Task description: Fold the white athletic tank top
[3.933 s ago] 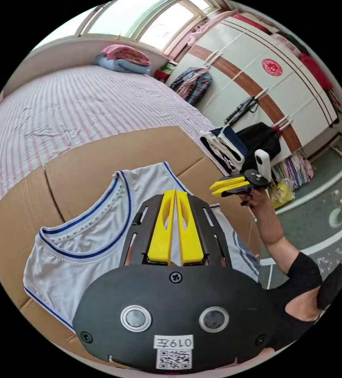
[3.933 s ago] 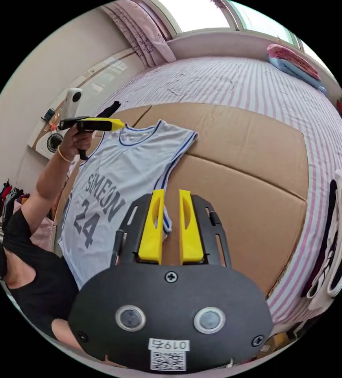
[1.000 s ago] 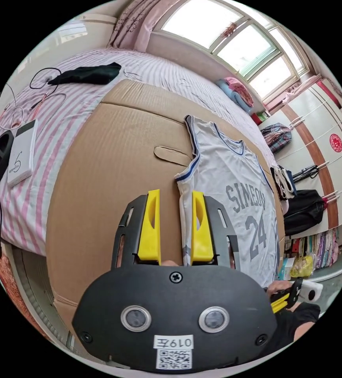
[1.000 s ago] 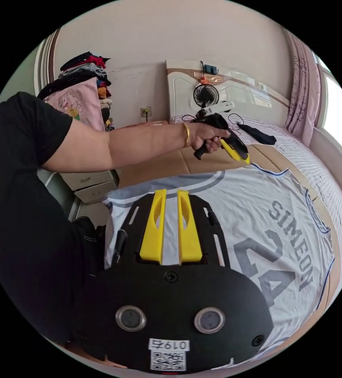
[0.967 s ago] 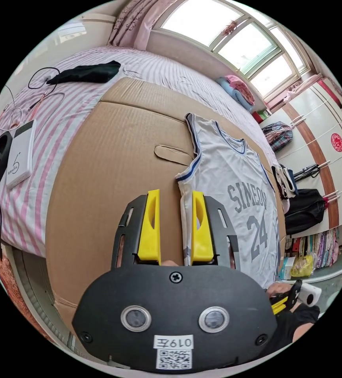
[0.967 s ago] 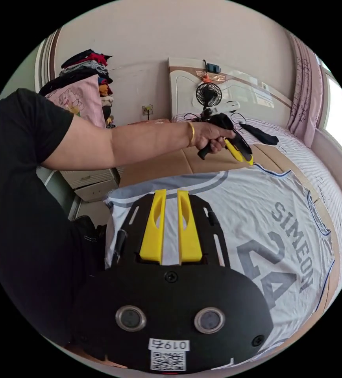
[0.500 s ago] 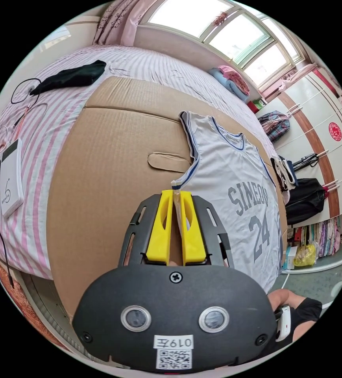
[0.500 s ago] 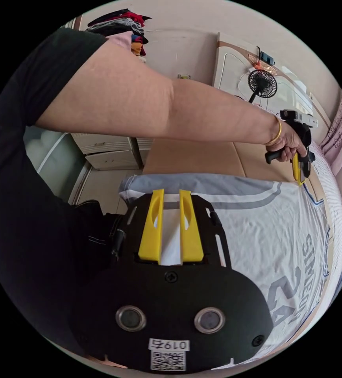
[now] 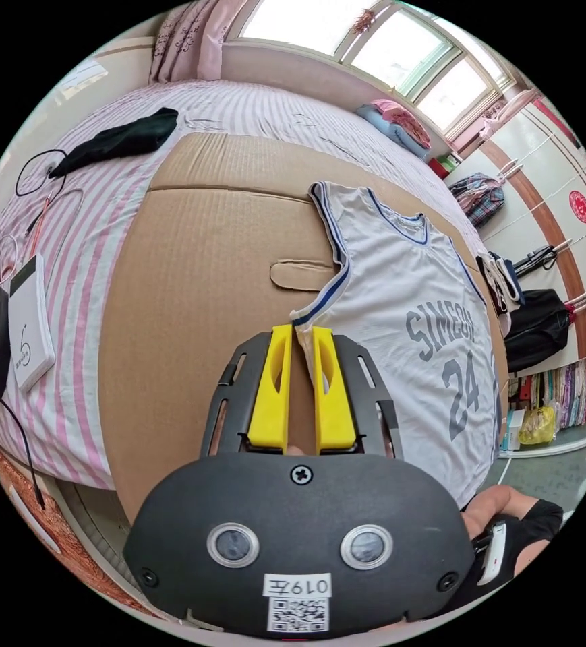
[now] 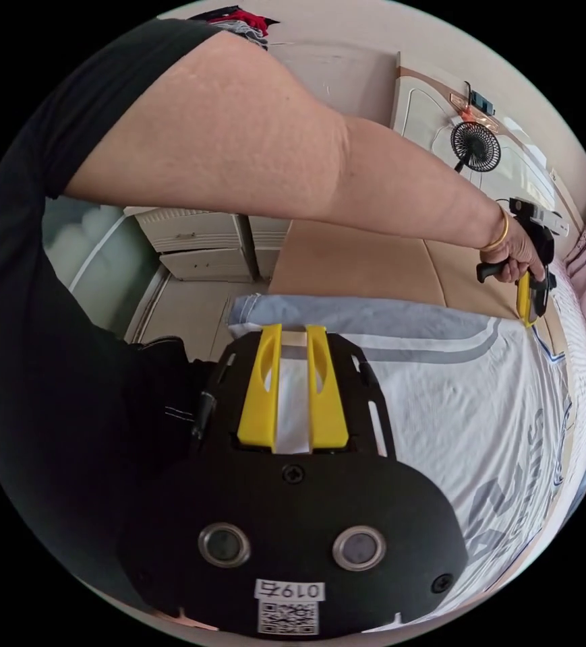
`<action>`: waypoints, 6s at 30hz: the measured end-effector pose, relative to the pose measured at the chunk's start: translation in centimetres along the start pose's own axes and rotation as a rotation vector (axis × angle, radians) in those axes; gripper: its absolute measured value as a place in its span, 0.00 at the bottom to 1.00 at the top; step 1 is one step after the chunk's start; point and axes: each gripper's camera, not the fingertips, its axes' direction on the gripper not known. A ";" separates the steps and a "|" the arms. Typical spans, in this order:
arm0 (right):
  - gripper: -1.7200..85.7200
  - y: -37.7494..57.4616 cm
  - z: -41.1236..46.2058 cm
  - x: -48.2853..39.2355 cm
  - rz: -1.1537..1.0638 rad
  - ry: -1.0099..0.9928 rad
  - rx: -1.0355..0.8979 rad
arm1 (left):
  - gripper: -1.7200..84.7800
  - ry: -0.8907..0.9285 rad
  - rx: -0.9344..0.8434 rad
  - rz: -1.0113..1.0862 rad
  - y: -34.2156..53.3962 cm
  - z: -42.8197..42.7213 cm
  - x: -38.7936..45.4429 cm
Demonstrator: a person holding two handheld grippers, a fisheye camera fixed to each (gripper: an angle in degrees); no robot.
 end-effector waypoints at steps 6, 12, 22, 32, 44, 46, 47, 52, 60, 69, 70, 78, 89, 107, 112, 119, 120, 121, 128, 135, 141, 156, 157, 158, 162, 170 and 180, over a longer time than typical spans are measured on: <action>0.09 3.0 -3.7 -0.8 -0.005 0.060 0.116 | 0.08 0.092 0.040 -0.039 0.9 -1.0 -2.4; 0.08 16.7 -14.4 8.0 0.381 0.146 0.266 | 0.09 0.094 0.011 -0.003 3.1 -1.0 -2.4; 0.13 58.1 -27.1 25.7 1.428 0.294 0.444 | 0.09 0.152 0.046 -0.107 3.1 1.2 -3.1; 0.13 65.2 -23.8 29.8 1.531 0.136 0.397 | 0.05 0.130 0.018 -0.160 2.8 2.0 -2.5; 0.04 67.3 -22.5 29.3 1.465 0.214 0.272 | 0.04 -0.013 -0.001 -0.092 3.9 1.9 0.3; 0.05 67.6 -22.0 29.1 1.456 0.206 0.252 | 0.05 -0.035 -0.002 -0.082 4.2 1.8 0.8; 0.07 67.9 -21.8 28.9 1.457 0.208 0.251 | 0.05 -0.043 -0.001 -0.074 4.4 1.8 1.1; 0.12 70.0 -22.9 25.9 1.437 0.165 0.321 | 0.09 0.017 -0.004 -0.082 6.1 0.7 1.0; 0.13 71.7 -23.3 14.5 1.336 0.064 0.313 | 0.12 0.122 0.040 -0.044 16.2 -4.1 1.8; 0.11 69.1 -21.0 -0.8 1.298 0.124 0.177 | 0.12 -0.015 0.023 0.021 31.4 -6.2 8.4; 0.11 68.8 -20.8 -2.5 1.305 0.139 0.168 | 0.12 -0.038 0.021 0.014 33.0 -6.4 9.1; 0.11 70.3 -20.7 -11.3 1.431 0.138 0.229 | 0.12 0.012 0.062 -0.088 40.7 -8.1 10.3; 0.01 68.3 -20.2 -14.2 1.382 0.196 0.170 | 0.10 -0.077 0.057 -0.055 43.3 -9.2 12.6; 0.07 69.3 -20.6 -15.6 1.417 0.144 0.194 | 0.12 -0.011 -0.025 -0.094 44.8 -11.9 13.0; 0.02 69.1 -20.4 -15.0 1.400 0.122 0.184 | 0.08 -0.123 -0.069 -0.058 44.2 -12.2 14.3; 0.01 69.5 -22.5 -14.7 1.376 0.082 0.236 | 0.04 -0.060 -0.060 -0.062 42.9 -14.5 12.5; 0.01 69.6 -22.8 -14.7 1.379 0.076 0.246 | 0.04 -0.033 -0.049 -0.069 42.8 -15.0 12.1; 0.01 69.9 -23.2 -14.7 1.386 0.074 0.253 | 0.04 0.012 -0.030 -0.078 42.6 -16.0 11.4; 0.01 69.3 -21.7 -13.1 1.389 0.044 0.129 | 0.03 -0.048 -0.183 -0.050 41.2 -14.1 10.9; 0.01 69.6 -24.9 -13.0 1.380 0.037 0.228 | 0.03 0.091 -0.027 -0.083 40.5 -17.3 9.6; 0.01 70.1 -23.0 -12.0 1.422 -0.025 0.148 | 0.04 0.013 -0.177 -0.065 39.8 -14.7 9.9; 0.10 64.8 -27.6 -4.8 1.329 0.180 0.143 | 0.09 -0.054 -0.010 -0.060 32.8 -17.1 10.1; 0.10 64.5 -26.9 -3.6 1.345 0.225 0.130 | 0.09 -0.031 0.020 -0.059 31.3 -16.6 10.1; 0.10 64.1 -26.3 -2.6 1.348 0.234 0.138 | 0.10 -0.025 0.028 -0.072 29.8 -15.7 10.2; 0.11 63.3 -24.8 -1.1 1.386 0.249 0.136 | 0.11 -0.092 0.019 -0.093 26.3 -13.2 11.0; 0.03 62.4 -23.7 -2.0 1.428 0.305 0.131 | 0.07 -0.231 -0.011 -0.092 23.5 -11.0 13.3; 0.01 60.4 -23.6 -2.0 1.396 0.359 0.046 | 0.04 -0.322 -0.045 -0.003 22.3 -10.3 16.1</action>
